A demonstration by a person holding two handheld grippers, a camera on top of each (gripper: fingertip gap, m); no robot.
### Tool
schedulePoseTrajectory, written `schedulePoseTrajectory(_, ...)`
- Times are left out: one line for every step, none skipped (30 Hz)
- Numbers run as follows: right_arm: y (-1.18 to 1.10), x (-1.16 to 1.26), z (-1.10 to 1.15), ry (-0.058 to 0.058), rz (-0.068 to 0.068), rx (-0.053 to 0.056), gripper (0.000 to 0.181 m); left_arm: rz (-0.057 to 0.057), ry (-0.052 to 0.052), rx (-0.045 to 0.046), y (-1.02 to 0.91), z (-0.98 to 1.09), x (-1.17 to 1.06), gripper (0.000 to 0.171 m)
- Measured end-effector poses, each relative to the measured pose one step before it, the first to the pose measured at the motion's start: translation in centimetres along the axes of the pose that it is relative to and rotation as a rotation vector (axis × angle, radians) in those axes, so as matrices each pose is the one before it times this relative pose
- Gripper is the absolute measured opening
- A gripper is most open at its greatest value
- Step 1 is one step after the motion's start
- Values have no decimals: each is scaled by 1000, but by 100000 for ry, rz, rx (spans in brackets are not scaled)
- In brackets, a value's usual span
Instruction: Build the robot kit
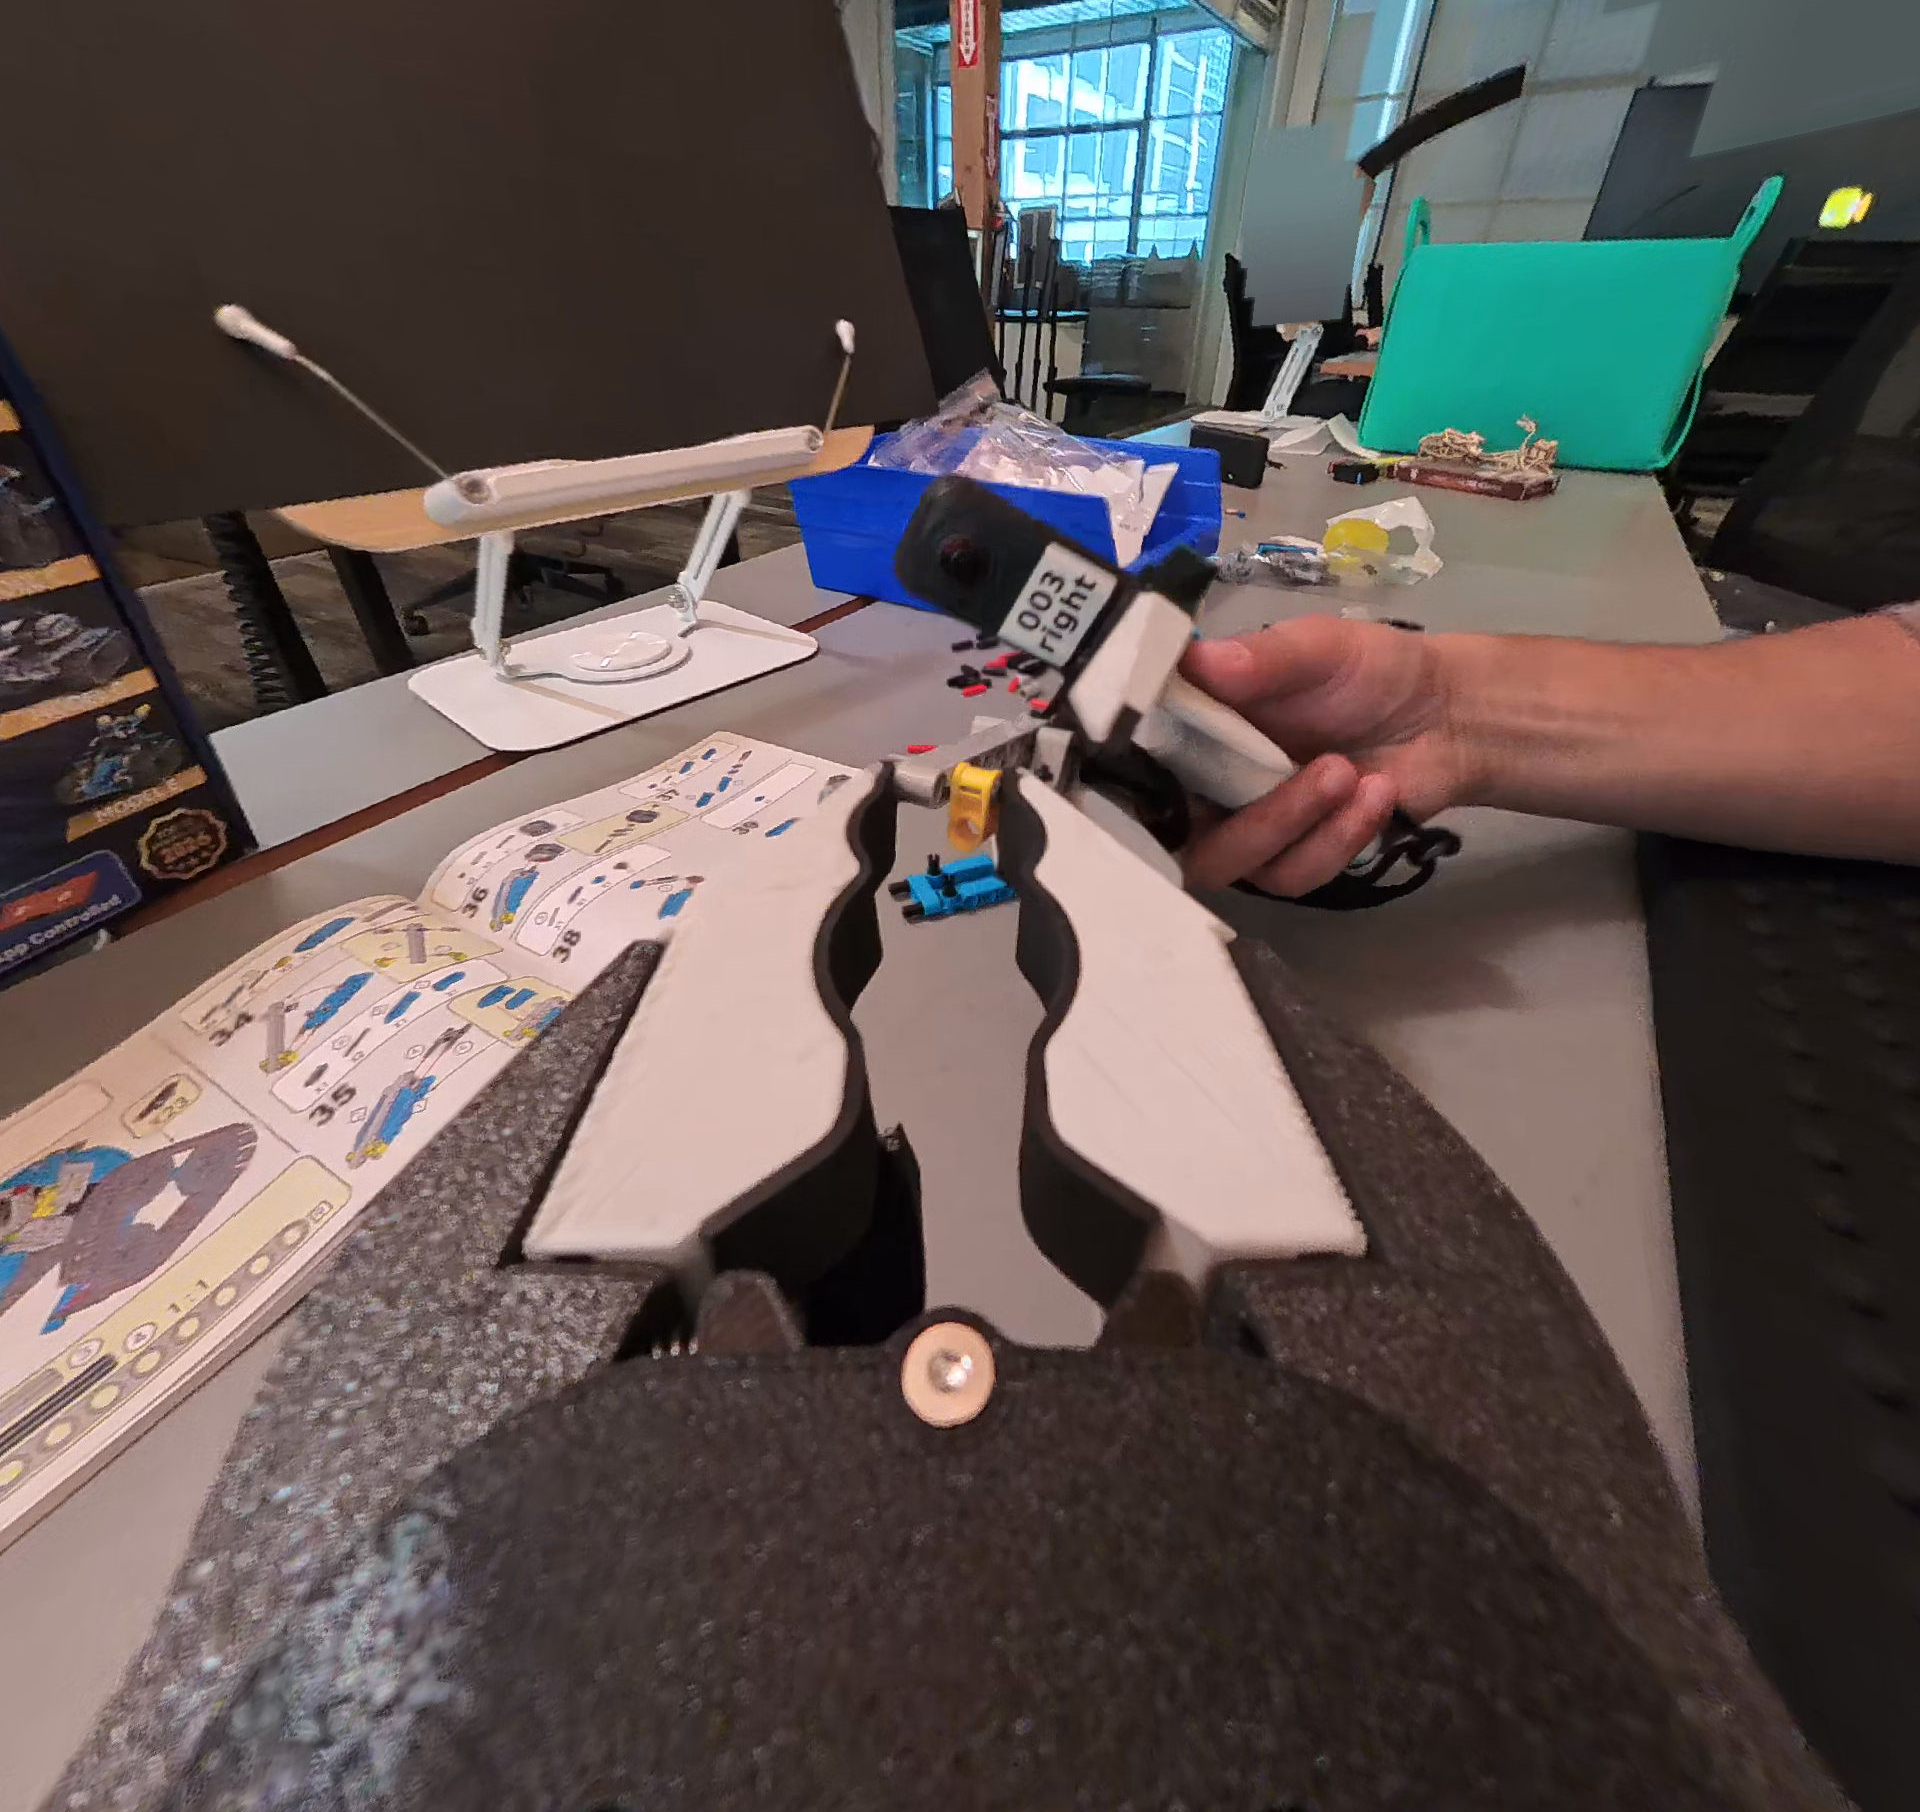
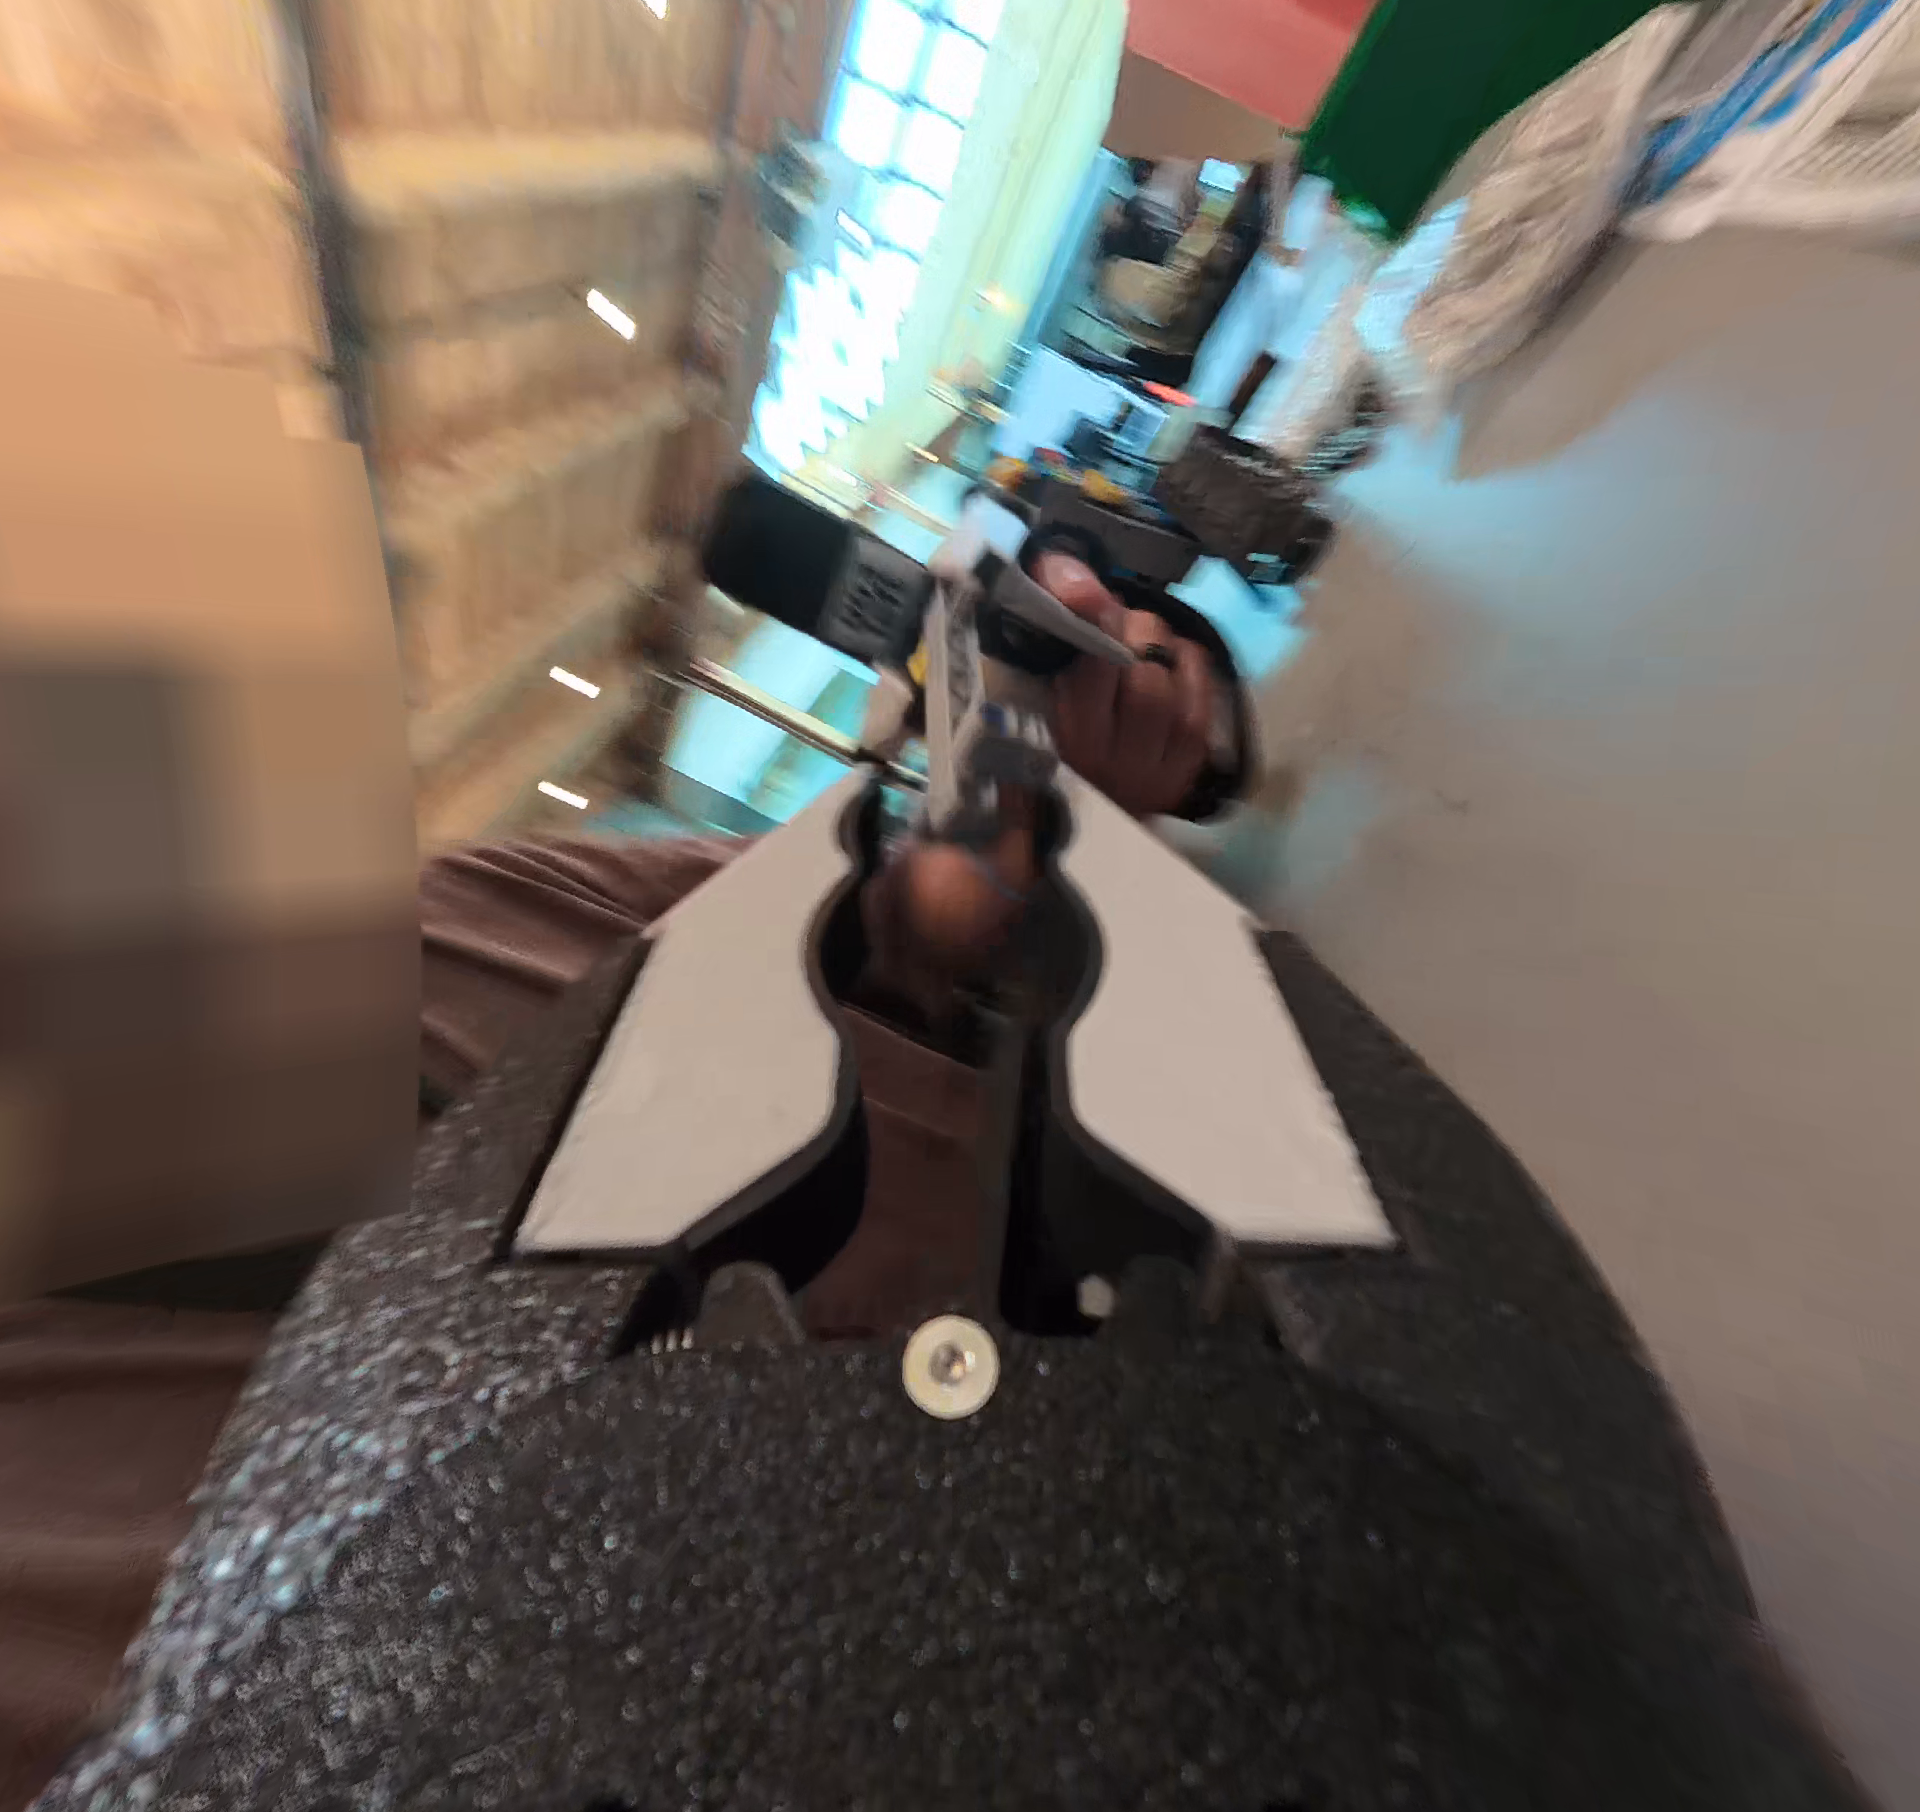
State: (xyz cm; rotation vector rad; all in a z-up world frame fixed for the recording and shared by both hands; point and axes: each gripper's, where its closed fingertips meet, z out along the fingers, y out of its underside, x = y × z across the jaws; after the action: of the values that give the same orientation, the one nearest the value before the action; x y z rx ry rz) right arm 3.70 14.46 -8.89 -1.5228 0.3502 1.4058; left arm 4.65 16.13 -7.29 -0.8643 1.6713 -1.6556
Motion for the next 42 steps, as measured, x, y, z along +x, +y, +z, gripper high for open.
schedulePoseTrajectory(161,454,-370,5925,-7375,-3897,34,-3526,-49,1507,-220,-210,-413,19)
schedulePoseTrajectory(358,638,-504,7008,-9432,-5278,32,-5120,251,1918,-282,-249,-474,19)
schedulePoseTrajectory(804,916,-496,8467,-10718,-7681,29,-5901,260,2310,-346,-278,-547,19)
schedulePoseTrajectory(1289,1105,-347,9503,-11152,-9853,30,-6336,1633,2496,-363,-258,-361,19)
schedulePoseTrajectory(1757,943,-80,8727,-11621,-11778,31,-7157,3056,2242,-310,-223,-158,19)
schedulePoseTrajectory(1772,368,245,5893,-11697,-10903,31,-7439,2833,2382,-314,-209,-146,19)
schedulePoseTrajectory(1463,176,478,5016,-8981,-8786,31,-7456,4774,2815,-346,-170,193,19)
schedulePoseTrajectory(1317,68,629,3501,-5771,-8798,31,-8186,7164,1919,-237,-99,594,19)
schedulePoseTrajectory(689,-86,627,1968,-3745,-5367,31,-7091,5623,1460,-165,-65,455,19)
schedulePoseTrajectory(-180,-79,344,1912,-2666,-140,30,-4699,5718,1542,-165,-52,617,19)
schedulePoseTrajectory(-631,-354,22,-386,-2140,2519,26,-4512,7431,23,-4,18,952,19)
schedulePoseTrajectory(-398,-255,3,-655,-883,1078,23,-3189,5062,-307,68,85,686,19)
schedulePoseTrajectory(-129,5,27,743,-622,-256,23,-1153,3742,43,62,80,570,19)
schedulePoseTrajectory(89,143,94,1644,-910,-1106,23,-1994,5606,-751,135,118,854,19)
schedulePoseTrajectory(205,-38,172,549,-959,-1419,23,-1786,5041,-1046,188,154,798,19)
schedulePoseTrajectory(191,-178,232,-426,-550,-1388,22,140,2294,-1324,262,188,425,19)
schedulePoseTrajectory(105,-37,263,375,-391,-947,20,1103,763,-2175,397,206,219,19)
schedulePoseTrajectory(53,109,238,1258,-533,-760,18,1135,314,-2624,474,233,141,19)
schedulePoseTrajectory(-123,274,64,2158,-711,268,12,1306,-877,-2028,375,201,-56,19)
schedulePoseTrajectory(20,130,47,915,-393,-565,7,1383,-1153,-1271,263,140,-121,19)
schedulePoseTrajectory(-12,40,6,-284,1286,48,7,1009,-801,-1598,263,100,-77,19)
schedulePoseTrajectory(-42,112,-35,-560,2656,509,7,1741,-1835,-1714,277,74,-209,19)
schedulePoseTrajectory(-285,145,-187,-949,3598,2186,7,2174,-2407,-1535,258,68,-281,19)
schedulePoseTrajectory(-714,167,-436,-1577,5026,4772,7,1248,-995,-1462,255,80,-107,19)
schedulePoseTrajectory(-1120,93,-666,-2269,5488,6872,7,120,-324,-860,154,71,-54,19)
schedulePoseTrajectory(-1534,12,-880,-2455,4755,9168,7,-123,-266,-145,62,38,-70,19)
schedulePoseTrajectory(-1682,-82,-963,-2356,3756,10040,7,-674,315,212,-7,-4,-8,19)
schedulePoseTrajectory(-1727,-192,-913,-2773,3306,10318,6,-1358,212,469,-52,-26,-71,19)
schedulePoseTrajectory(-1705,-455,-775,-4416,3709,10650,6,-1786,-424,696,-54,-45,-242,19)
schedulePoseTrajectory(-1538,-887,-528,-7106,4441,9926,6,-2649,249,815,-63,-39,-204,19)
schedulePoseTrajectory(-1281,-1129,-239,-8632,5506,8558,6,-3234,1994,1275,-128,-7,63,19)
schedulePoseTrajectory(-856,-990,68,-7735,5744,6331,6,-3006,2736,1827,-219,34,241,19)
schedulePoseTrajectory(-467,-707,281,-5496,3942,4410,6,-2186,2269,1959,-230,54,240,19)
schedulePoseTrajectory(-231,-387,387,-3029,1783,3416,7,-1484,1873,1532,-166,77,218,19)
schedulePoseTrajectory(-98,-366,431,-2743,1016,2685,7,-1309,1683,923,-68,92,209,19)
schedulePoseTrajectory(46,-336,446,-2480,1285,1234,7,-1139,1458,591,-3,101,180,19)
schedulePoseTrajectory(-18,-271,396,-1836,753,1261,7,-1006,1170,405,36,113,144,19)
schedulePoseTrajectory(-165,-334,319,-1755,-249,2147,7,-747,716,275,40,113,72,19)
schedulePoseTrajectory(-252,-392,249,-2077,-584,2686,7,-706,870,396,5,108,94,19)
schedulePoseTrajectory(-163,-254,221,-1213,-96,1799,7,-905,1288,482,-6,99,160,19)
schedulePoseTrajectory(-58,-209,182,-1046,129,1091,7,-787,1079,782,-73,87,136,19)
schedulePoseTrajectory(43,-214,162,-1128,115,301,7,-706,636,840,-61,77,50,19)
